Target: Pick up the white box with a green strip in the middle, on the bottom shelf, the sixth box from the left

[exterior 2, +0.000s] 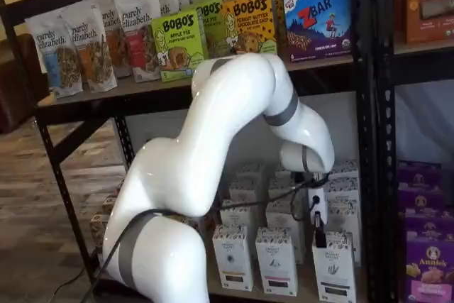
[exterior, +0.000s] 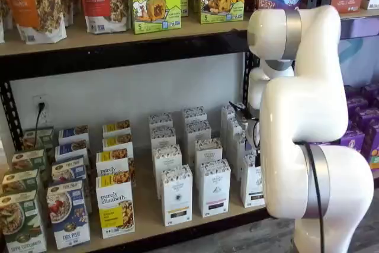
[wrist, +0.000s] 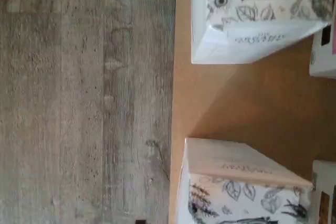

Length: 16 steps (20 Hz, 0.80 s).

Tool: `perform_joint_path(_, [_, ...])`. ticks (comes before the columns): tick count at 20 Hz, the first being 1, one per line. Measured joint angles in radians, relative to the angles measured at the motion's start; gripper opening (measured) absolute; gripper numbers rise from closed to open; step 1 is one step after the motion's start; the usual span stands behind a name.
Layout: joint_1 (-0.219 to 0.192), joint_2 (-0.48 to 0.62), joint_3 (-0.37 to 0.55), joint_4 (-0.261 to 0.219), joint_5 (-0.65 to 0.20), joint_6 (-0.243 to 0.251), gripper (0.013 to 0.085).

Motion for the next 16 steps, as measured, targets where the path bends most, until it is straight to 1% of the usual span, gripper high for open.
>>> perform_joint_path(2, [-0.001, 0.019, -0.02, -0.014, 0.001, 0.011, 0.085])
perform_joint_path(4, [-0.001, 0.038, -0.036, -0.047, -0.009, 0.039, 0.085])
perform_joint_path(6, [0.001, 0.053, -0.048, -0.093, -0.016, 0.08, 0.085])
perform_joint_path(8, [0.002, 0.071, -0.06, -0.158, -0.02, 0.138, 0.085])
perform_joint_path(10, [0.005, 0.087, -0.073, -0.203, -0.021, 0.18, 0.085])
perform_joint_path(12, [0.008, 0.1, -0.083, -0.237, -0.017, 0.212, 0.085])
perform_joint_path(13, [0.01, 0.106, -0.089, -0.249, -0.012, 0.225, 0.085])
perform_joint_path(16, [0.014, 0.123, -0.105, -0.264, -0.001, 0.242, 0.085])
